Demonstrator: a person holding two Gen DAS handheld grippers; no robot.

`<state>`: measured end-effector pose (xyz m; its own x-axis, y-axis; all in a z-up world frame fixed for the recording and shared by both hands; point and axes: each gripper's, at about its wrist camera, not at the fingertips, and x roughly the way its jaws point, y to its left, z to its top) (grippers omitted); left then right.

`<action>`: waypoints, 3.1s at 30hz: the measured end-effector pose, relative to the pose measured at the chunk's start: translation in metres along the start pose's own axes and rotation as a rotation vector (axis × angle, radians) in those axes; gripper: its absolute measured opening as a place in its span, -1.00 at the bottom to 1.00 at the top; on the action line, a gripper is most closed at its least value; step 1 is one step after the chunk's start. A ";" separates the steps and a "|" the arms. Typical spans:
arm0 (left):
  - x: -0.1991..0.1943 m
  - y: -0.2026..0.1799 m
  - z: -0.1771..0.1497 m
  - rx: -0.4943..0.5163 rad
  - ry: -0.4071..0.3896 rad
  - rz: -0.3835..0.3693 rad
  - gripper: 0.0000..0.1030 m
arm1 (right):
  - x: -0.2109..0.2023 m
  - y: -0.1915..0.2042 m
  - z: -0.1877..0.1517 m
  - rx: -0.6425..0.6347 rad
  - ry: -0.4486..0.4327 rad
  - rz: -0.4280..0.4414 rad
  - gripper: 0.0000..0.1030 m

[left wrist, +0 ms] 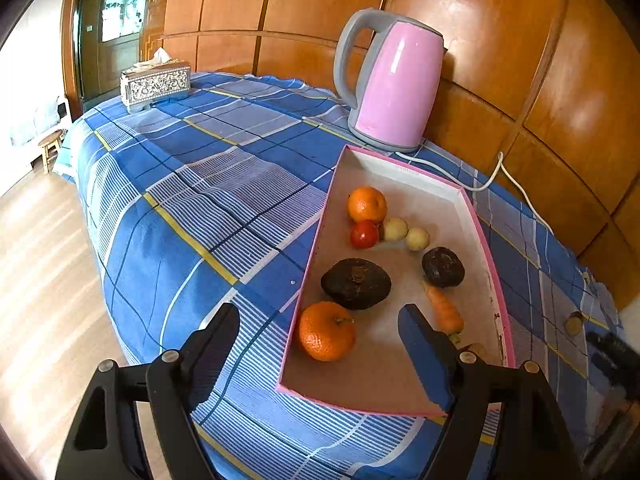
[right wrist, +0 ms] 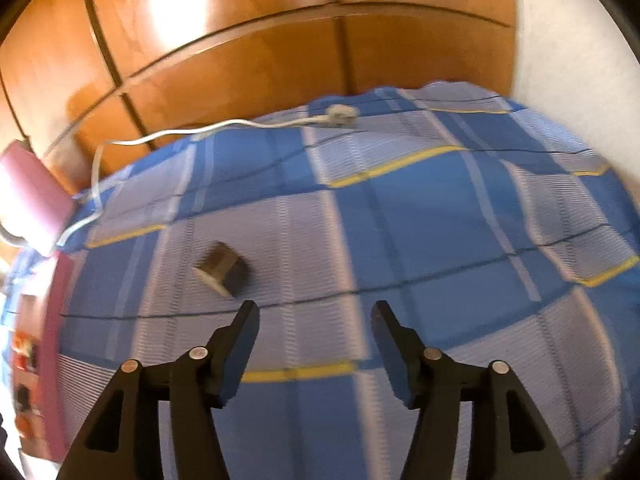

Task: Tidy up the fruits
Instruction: 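Move the right tool toward the dark brown cube piece, then close the right tool on the dark brown cube and lift it, then carry the dark brown cube into the tray and open the right tool, then withdraw the right tool from the tray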

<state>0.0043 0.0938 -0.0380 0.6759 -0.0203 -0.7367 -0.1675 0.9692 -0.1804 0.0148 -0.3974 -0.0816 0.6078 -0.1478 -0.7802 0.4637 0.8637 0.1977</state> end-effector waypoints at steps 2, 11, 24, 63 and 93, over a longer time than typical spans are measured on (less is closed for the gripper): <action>0.000 0.000 -0.001 0.005 0.003 0.001 0.59 | 0.011 0.011 0.007 0.005 0.033 0.054 0.27; 0.005 0.001 -0.003 0.012 0.022 0.001 0.60 | 0.048 0.042 0.017 -0.045 0.095 -0.023 0.25; 0.004 0.001 -0.004 0.009 0.016 0.004 0.60 | 0.044 0.061 0.022 -0.131 0.091 0.031 -0.37; -0.008 0.019 0.001 -0.038 -0.012 0.054 0.81 | -0.040 0.329 -0.070 -0.697 0.191 0.643 -0.47; -0.036 -0.030 0.000 0.116 -0.127 0.102 0.99 | -0.064 0.237 -0.090 -0.580 -0.039 0.273 -0.28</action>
<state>-0.0153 0.0658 -0.0059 0.7462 0.1033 -0.6577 -0.1606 0.9866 -0.0273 0.0282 -0.1398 -0.0384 0.6825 0.1069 -0.7230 -0.1285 0.9914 0.0252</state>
